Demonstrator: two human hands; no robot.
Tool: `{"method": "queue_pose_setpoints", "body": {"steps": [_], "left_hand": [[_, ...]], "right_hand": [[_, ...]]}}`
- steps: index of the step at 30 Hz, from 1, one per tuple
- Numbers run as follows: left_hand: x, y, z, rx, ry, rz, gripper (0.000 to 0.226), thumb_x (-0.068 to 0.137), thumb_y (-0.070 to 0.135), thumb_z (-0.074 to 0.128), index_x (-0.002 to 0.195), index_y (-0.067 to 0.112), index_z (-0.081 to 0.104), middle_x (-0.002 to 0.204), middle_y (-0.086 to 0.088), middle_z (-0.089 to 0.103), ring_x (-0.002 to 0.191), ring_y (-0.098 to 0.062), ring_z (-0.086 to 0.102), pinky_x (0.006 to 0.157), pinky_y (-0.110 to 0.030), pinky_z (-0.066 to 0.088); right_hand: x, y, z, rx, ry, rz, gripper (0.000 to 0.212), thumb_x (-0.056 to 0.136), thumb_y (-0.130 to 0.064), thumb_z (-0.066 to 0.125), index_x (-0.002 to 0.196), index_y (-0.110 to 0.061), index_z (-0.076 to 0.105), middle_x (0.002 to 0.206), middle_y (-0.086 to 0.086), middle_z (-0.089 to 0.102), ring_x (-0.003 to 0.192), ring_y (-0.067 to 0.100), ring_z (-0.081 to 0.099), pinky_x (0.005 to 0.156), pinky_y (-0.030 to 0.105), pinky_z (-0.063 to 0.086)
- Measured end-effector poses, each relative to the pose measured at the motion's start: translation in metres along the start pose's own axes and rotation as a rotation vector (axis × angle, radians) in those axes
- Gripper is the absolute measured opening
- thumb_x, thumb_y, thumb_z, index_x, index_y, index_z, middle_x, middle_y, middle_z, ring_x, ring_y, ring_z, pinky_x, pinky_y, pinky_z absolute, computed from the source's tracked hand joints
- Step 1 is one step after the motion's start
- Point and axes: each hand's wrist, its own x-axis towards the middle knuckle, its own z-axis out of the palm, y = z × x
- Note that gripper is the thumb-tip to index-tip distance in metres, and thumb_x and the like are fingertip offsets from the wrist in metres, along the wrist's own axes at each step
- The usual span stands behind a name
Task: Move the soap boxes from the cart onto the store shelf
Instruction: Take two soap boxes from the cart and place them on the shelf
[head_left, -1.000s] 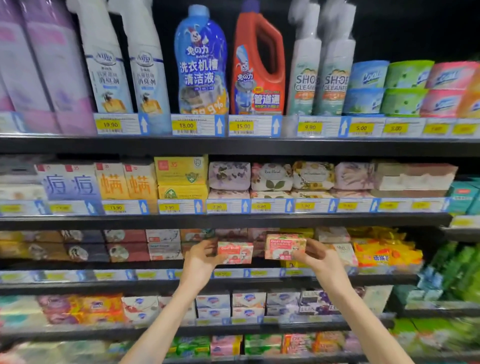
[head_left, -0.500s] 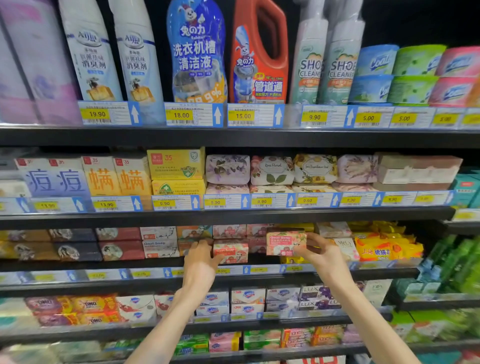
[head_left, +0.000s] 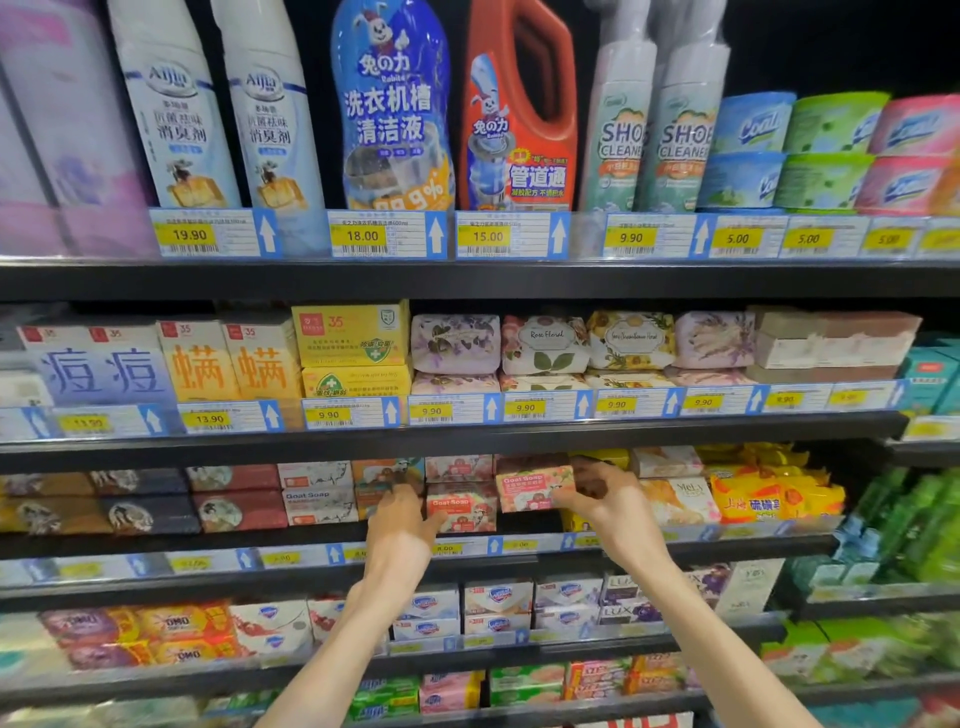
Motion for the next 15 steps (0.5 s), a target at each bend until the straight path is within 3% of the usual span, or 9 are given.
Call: {"method": "queue_pose_setpoints", "body": {"steps": [3,5,10,15], "left_hand": [[-0.001,0.0,-0.001,0.008,0.005,0.009,0.037,0.09,0.037,0.072,0.112,0.011,0.058,0.108,-0.005,0.065,0.096,-0.022,0.066,0.085,-0.036,0.058],[-0.001,0.0,-0.001,0.02,0.01,0.02,0.037,0.091,0.038,0.072,0.112,0.011,0.057,0.107,-0.005,0.065,0.096,-0.022,0.066,0.084,-0.035,0.058],[0.0,-0.001,-0.001,0.046,0.003,0.033,0.04,0.091,0.04,0.071,0.115,0.01,0.057,0.107,-0.005,0.066,0.096,-0.022,0.067,0.084,-0.035,0.058],[0.0,-0.004,-0.001,0.046,0.011,0.042,0.039,0.092,0.038,0.07,0.115,0.01,0.056,0.107,-0.006,0.066,0.096,-0.023,0.067,0.082,-0.035,0.058]], "right_hand": [[0.002,0.008,0.011,-0.166,0.034,-0.043,0.038,0.079,-0.043,0.079,0.11,-0.024,0.067,0.108,-0.003,0.062,0.103,0.005,0.039,0.078,0.019,0.037],[0.002,0.012,0.015,-0.224,0.084,-0.047,0.039,0.08,-0.045,0.077,0.112,-0.026,0.069,0.11,0.0,0.062,0.1,0.006,0.033,0.081,0.025,0.037],[0.0,0.01,0.018,-0.359,0.151,-0.089,0.038,0.083,-0.048,0.073,0.111,-0.022,0.07,0.106,0.001,0.066,0.11,0.023,0.04,0.089,0.043,0.046],[0.004,0.008,0.02,-0.34,0.104,-0.06,0.035,0.083,-0.049,0.072,0.11,-0.027,0.07,0.106,-0.004,0.067,0.111,0.023,0.046,0.092,0.041,0.042]]}}
